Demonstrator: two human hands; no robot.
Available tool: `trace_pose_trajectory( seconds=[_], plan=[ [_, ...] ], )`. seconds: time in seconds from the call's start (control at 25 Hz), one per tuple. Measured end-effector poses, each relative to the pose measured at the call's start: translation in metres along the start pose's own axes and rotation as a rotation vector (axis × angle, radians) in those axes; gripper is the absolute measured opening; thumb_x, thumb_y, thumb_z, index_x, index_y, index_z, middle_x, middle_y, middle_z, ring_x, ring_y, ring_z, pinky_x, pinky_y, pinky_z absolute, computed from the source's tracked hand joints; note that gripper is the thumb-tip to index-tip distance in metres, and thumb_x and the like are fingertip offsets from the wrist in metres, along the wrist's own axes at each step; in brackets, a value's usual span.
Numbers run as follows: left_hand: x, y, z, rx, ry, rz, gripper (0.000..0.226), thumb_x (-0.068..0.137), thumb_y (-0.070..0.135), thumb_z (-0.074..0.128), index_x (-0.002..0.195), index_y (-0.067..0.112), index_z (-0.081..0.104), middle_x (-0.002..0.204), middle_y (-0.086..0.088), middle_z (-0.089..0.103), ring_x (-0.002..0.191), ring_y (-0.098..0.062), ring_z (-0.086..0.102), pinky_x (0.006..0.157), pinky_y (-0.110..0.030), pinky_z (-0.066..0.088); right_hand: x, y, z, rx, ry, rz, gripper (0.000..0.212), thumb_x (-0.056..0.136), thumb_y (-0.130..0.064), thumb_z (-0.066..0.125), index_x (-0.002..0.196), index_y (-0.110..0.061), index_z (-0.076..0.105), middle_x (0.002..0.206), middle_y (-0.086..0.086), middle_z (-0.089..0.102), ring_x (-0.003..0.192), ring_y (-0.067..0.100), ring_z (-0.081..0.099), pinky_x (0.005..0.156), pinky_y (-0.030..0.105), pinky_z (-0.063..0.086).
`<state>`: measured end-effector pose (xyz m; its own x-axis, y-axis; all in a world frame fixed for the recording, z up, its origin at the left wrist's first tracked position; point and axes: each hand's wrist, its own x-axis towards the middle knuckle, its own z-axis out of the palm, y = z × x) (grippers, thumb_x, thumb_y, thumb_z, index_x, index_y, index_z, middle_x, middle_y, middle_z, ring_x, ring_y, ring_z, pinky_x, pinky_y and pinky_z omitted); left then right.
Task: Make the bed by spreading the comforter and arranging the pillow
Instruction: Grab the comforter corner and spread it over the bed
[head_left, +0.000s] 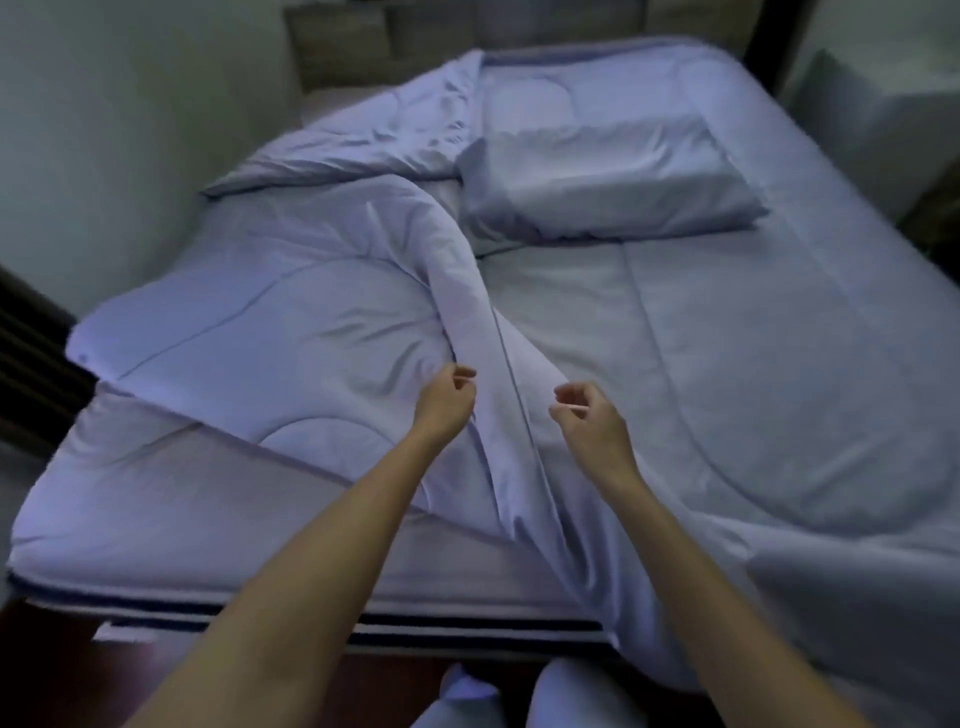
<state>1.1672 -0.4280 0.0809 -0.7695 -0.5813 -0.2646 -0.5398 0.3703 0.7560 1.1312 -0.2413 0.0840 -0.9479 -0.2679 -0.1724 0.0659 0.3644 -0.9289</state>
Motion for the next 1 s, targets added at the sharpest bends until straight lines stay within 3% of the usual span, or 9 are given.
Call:
trace_pose_trajectory(
  seconds=[0.12, 0.28, 0.36, 0.48, 0.64, 0.76, 0.8, 0.88, 1.0],
  plan=[
    [0.017, 0.007, 0.026, 0.194, -0.084, 0.082, 0.040, 0.090, 0.025, 0.051, 0.128, 0.012, 0.048, 0.130, -0.012, 0.052, 0.111, -0.029, 0.056, 0.093, -0.035, 0.046, -0.012, 0.024, 0.000, -0.037, 0.034, 0.057, 0.017, 0.085, -0.016, 0.060, 0.099, -0.025, 0.058, 0.103, -0.006, 0.063, 0.096, 0.014, 0.060, 0.077, 0.022, 0.039],
    [0.029, 0.010, 0.052, 0.402, -0.111, 0.051, 0.079, 0.083, 0.048, 0.061, 0.145, 0.018, 0.023, 0.147, -0.018, 0.021, 0.131, -0.040, 0.036, 0.108, -0.043, 0.036, -0.019, 0.049, -0.001, -0.192, -0.058, 0.063, 0.023, 0.084, -0.017, 0.062, 0.107, -0.020, 0.060, 0.109, -0.003, 0.064, 0.096, 0.013, 0.058, 0.080, 0.022, 0.040],
    [0.032, 0.010, 0.057, 0.405, -0.137, 0.003, 0.091, 0.079, 0.040, 0.066, 0.148, 0.020, 0.010, 0.148, -0.024, 0.018, 0.134, -0.040, 0.033, 0.107, -0.040, 0.037, -0.022, 0.062, -0.001, -0.270, -0.121, 0.053, 0.026, 0.082, -0.020, 0.062, 0.109, -0.018, 0.062, 0.111, 0.000, 0.064, 0.097, 0.015, 0.058, 0.083, 0.025, 0.041],
    [0.035, 0.008, 0.052, 0.220, -0.076, 0.027, 0.070, 0.078, 0.010, 0.059, 0.136, 0.015, 0.019, 0.120, -0.021, 0.053, 0.101, -0.037, 0.059, 0.084, -0.037, 0.047, -0.018, 0.071, -0.002, -0.426, -0.076, -0.043, 0.043, 0.075, -0.040, 0.057, 0.112, -0.019, 0.062, 0.118, 0.006, 0.062, 0.113, 0.029, 0.055, 0.097, 0.035, 0.040],
    [0.028, 0.000, 0.018, -0.225, 0.110, -0.245, 0.050, 0.076, 0.001, 0.058, 0.122, 0.002, 0.037, 0.102, -0.013, 0.060, 0.080, -0.026, 0.055, 0.077, -0.035, 0.051, -0.002, 0.059, -0.007, -0.586, -0.016, 0.104, 0.061, 0.078, -0.041, 0.064, 0.134, -0.025, 0.043, 0.140, 0.005, 0.042, 0.130, 0.033, 0.037, 0.104, 0.042, 0.034],
    [-0.002, -0.011, -0.024, -0.389, -0.090, -0.409, 0.014, 0.057, 0.013, 0.062, 0.070, 0.010, 0.058, 0.052, -0.002, 0.052, 0.055, -0.022, 0.042, 0.052, -0.025, 0.034, 0.010, 0.043, -0.002, -0.375, -0.195, 0.214, 0.072, 0.079, -0.052, 0.061, 0.138, -0.022, 0.034, 0.140, 0.009, 0.047, 0.124, 0.031, 0.048, 0.103, 0.040, 0.040],
    [-0.013, -0.013, -0.037, -0.507, -0.140, -0.423, 0.014, 0.056, 0.022, 0.063, 0.066, 0.014, 0.061, 0.054, -0.001, 0.056, 0.056, -0.021, 0.046, 0.056, -0.025, 0.036, 0.011, 0.036, 0.004, -0.288, -0.248, 0.229, 0.073, 0.079, -0.055, 0.060, 0.138, -0.022, 0.035, 0.138, 0.007, 0.051, 0.122, 0.027, 0.052, 0.102, 0.037, 0.041],
    [-0.025, -0.021, -0.059, -0.744, -0.168, -0.388, 0.021, 0.074, 0.035, 0.062, 0.083, 0.017, 0.069, 0.074, -0.002, 0.069, 0.073, -0.020, 0.061, 0.074, -0.030, 0.047, 0.005, 0.020, 0.022, -0.216, -0.399, 0.197, 0.073, 0.079, -0.059, 0.058, 0.138, -0.021, 0.037, 0.135, -0.003, 0.051, 0.118, 0.018, 0.052, 0.100, 0.030, 0.040],
    [-0.036, -0.037, -0.095, -1.000, -0.041, -0.267, 0.025, 0.093, 0.026, 0.047, 0.095, 0.012, 0.068, 0.079, -0.001, 0.075, 0.086, -0.021, 0.063, 0.081, -0.033, 0.050, -0.023, 0.004, 0.064, -0.348, -0.568, 0.006, 0.059, 0.084, -0.045, 0.063, 0.133, -0.017, 0.045, 0.126, 0.000, 0.055, 0.119, 0.017, 0.052, 0.099, 0.027, 0.038]
  ],
)
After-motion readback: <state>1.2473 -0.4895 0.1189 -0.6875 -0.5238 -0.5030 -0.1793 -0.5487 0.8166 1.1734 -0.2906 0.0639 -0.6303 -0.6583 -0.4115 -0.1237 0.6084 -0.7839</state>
